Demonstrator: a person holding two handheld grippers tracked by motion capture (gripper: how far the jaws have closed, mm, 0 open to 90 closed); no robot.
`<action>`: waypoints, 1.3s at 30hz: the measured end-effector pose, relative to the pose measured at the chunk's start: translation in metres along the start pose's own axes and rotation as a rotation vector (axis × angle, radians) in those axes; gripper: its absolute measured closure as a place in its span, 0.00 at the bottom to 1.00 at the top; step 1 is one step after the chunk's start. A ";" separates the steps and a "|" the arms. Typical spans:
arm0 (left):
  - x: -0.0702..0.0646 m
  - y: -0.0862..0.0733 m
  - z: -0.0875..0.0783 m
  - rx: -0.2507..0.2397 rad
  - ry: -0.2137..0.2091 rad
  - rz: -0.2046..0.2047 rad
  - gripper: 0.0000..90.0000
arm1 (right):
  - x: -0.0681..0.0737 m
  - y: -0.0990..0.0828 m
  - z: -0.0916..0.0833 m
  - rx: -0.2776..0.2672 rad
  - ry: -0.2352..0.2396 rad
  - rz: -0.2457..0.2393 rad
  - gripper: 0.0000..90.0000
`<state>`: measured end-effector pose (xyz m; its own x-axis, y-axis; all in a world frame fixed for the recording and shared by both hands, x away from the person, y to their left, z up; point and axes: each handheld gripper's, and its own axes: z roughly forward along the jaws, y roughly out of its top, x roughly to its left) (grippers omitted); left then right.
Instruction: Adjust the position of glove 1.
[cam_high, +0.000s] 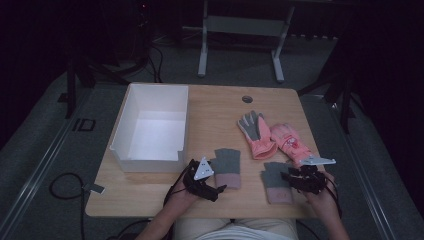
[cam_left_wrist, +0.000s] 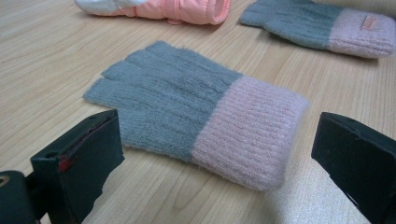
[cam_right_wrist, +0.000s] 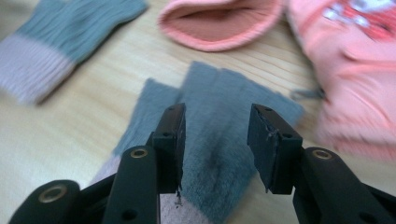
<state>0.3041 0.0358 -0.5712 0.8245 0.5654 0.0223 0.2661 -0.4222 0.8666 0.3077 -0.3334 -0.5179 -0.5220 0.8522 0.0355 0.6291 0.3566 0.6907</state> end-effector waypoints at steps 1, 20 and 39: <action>0.000 0.000 0.000 0.001 0.000 -0.001 0.02 | -0.001 0.001 0.001 0.004 0.020 -0.030 0.63; 0.000 0.000 0.000 0.007 -0.001 0.003 0.02 | -0.002 0.005 0.030 0.206 0.030 -0.223 0.66; 0.001 0.000 0.000 0.005 0.002 0.004 0.02 | 0.008 0.009 0.019 0.167 0.014 -0.108 0.94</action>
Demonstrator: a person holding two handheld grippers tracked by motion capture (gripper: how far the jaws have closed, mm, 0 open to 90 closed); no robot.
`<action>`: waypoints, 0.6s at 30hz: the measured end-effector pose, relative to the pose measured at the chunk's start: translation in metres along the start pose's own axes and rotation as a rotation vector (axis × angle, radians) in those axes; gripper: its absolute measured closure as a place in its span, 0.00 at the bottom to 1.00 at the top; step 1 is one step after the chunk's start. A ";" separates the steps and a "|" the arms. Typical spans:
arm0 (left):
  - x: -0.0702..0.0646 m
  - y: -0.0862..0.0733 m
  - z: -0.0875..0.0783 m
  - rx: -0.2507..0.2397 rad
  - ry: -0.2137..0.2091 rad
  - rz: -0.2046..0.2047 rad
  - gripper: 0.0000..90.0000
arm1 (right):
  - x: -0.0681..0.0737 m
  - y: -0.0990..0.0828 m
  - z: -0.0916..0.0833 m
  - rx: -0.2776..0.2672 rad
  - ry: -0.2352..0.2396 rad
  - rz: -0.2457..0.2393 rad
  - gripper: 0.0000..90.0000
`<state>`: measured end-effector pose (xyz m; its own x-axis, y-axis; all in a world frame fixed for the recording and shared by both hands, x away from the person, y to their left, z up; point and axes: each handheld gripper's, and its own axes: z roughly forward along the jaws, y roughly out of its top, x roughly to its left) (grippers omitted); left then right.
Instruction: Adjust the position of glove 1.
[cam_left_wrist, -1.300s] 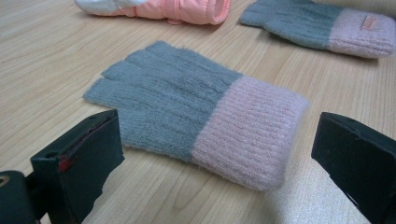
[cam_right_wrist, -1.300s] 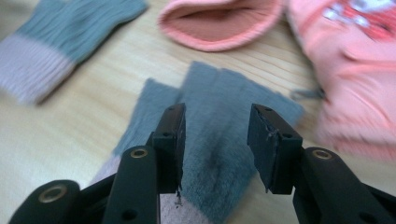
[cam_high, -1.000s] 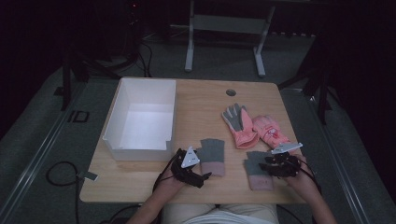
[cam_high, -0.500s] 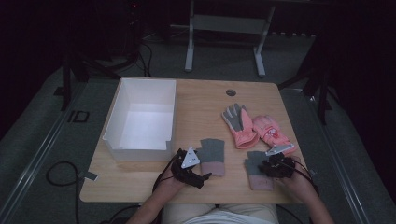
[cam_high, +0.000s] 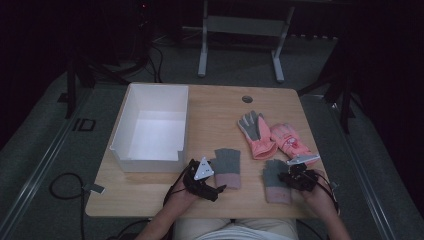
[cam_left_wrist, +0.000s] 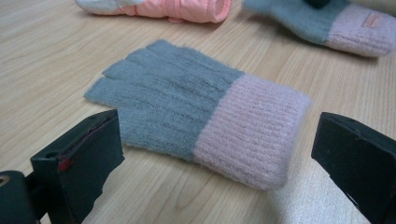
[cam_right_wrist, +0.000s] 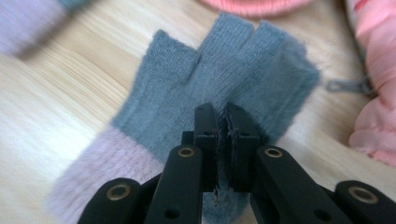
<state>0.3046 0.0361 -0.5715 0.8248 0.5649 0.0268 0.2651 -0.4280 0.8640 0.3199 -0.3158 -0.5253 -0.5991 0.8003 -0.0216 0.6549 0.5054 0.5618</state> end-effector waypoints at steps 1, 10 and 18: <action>0.000 0.000 0.000 0.000 0.000 0.000 0.02 | 0.000 0.000 0.000 0.000 0.000 0.000 0.94; 0.000 0.001 -0.001 -0.009 0.009 0.006 0.02 | 0.002 0.035 -0.032 -0.098 0.012 0.014 0.94; -0.001 0.001 -0.002 -0.013 0.010 0.008 0.02 | 0.012 0.075 -0.046 -0.165 0.025 -0.039 0.94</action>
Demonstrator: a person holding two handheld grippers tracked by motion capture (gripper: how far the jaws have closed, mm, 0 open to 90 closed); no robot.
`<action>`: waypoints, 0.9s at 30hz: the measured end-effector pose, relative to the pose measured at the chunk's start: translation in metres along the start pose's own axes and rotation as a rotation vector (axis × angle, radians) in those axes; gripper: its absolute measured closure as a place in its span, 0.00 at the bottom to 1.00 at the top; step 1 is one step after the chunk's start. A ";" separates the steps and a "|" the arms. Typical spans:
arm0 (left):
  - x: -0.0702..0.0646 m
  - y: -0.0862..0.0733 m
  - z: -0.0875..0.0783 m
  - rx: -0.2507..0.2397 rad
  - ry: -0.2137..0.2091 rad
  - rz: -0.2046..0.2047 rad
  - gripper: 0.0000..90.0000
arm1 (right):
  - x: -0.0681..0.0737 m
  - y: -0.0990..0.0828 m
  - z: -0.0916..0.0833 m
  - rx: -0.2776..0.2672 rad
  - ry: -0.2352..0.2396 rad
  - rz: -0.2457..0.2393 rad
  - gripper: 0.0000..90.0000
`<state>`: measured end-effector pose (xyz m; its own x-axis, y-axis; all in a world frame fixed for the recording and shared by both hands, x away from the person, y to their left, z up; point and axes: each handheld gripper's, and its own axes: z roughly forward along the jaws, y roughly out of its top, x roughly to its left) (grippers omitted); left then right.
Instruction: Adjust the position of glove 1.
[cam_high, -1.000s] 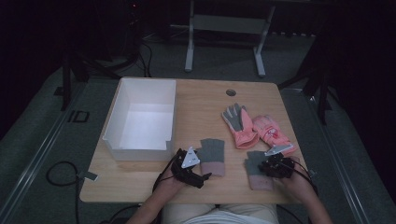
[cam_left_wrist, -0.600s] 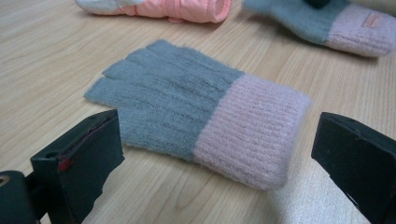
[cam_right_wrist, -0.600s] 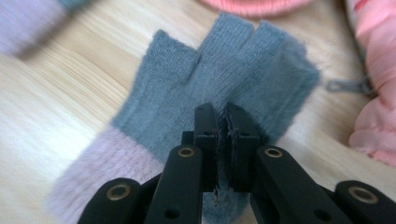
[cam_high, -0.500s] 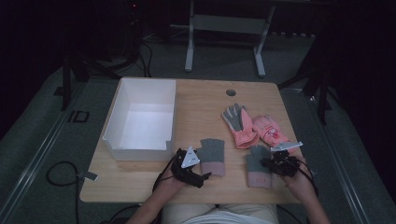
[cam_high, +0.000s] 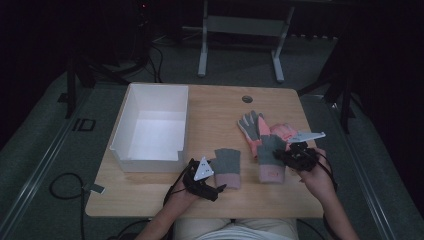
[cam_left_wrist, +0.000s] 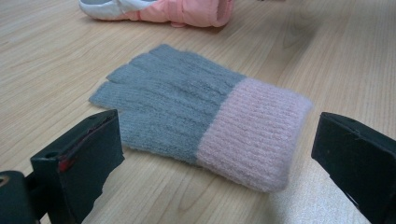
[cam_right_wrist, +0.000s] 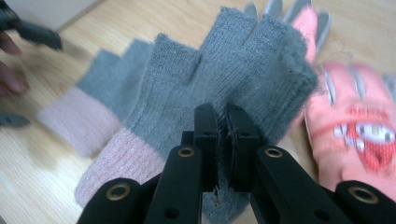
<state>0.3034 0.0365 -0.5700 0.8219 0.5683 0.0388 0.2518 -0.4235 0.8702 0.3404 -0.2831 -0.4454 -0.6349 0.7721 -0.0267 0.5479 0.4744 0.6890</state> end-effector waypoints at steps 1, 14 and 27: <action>0.000 0.000 0.000 -0.002 -0.001 0.000 0.02 | 0.001 0.005 0.001 -0.005 0.003 -0.005 0.94; -0.001 0.003 -0.010 -0.079 0.001 0.006 0.01 | 0.034 0.039 0.034 -0.012 0.078 -0.046 0.94; -0.008 0.007 -0.021 -0.133 0.011 0.031 0.00 | 0.067 0.034 0.089 0.069 0.132 -0.012 0.94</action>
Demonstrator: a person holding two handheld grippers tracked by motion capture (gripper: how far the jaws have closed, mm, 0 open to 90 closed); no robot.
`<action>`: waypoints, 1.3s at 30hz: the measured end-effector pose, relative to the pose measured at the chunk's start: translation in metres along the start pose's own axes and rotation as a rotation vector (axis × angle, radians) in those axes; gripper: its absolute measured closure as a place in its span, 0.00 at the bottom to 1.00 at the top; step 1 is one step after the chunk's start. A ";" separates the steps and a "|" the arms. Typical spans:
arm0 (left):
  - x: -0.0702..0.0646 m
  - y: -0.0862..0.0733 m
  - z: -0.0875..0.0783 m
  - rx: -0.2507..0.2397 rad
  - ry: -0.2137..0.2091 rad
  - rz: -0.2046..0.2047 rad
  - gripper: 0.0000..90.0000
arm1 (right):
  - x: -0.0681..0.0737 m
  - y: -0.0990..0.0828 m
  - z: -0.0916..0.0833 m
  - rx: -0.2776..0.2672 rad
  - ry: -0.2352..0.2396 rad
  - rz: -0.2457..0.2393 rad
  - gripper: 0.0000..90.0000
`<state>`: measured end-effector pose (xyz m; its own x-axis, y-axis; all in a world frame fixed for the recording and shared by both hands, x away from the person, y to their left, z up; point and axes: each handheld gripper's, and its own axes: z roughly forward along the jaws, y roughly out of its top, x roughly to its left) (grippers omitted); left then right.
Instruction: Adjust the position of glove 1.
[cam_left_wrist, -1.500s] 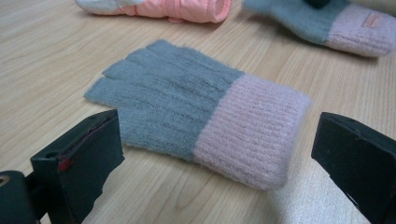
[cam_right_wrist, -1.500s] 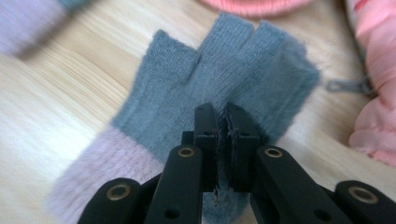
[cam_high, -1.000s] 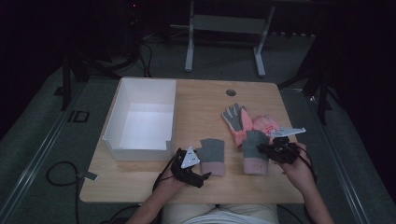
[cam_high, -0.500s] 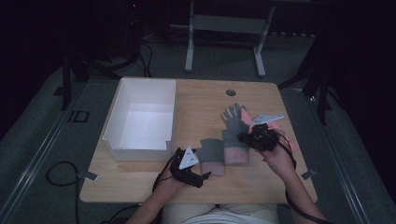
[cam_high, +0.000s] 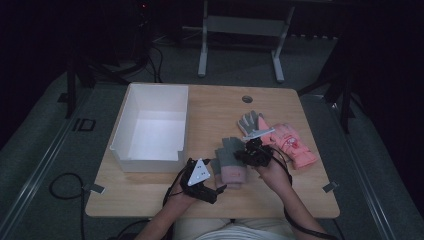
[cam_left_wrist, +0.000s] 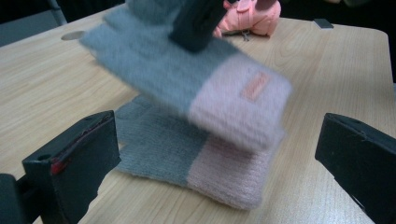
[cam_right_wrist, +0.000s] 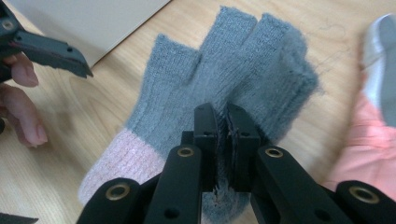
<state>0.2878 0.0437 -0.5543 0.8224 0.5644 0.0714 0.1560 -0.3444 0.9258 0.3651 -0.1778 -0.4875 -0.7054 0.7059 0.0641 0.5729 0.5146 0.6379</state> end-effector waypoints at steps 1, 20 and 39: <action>0.000 0.000 0.000 -0.002 -0.001 -0.001 0.00 | 0.001 -0.001 0.002 0.005 0.001 0.002 0.94; -0.003 0.000 0.002 0.013 0.013 0.008 0.00 | 0.003 -0.012 0.041 0.080 0.024 0.064 0.93; -0.004 -0.002 0.014 0.033 -0.117 -0.004 0.00 | -0.003 -0.015 0.039 0.027 0.040 0.063 0.71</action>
<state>0.2922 0.0320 -0.5615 0.8796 0.4752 0.0226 0.1756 -0.3685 0.9129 0.3749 -0.1687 -0.5268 -0.6832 0.7177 0.1347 0.6275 0.4827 0.6110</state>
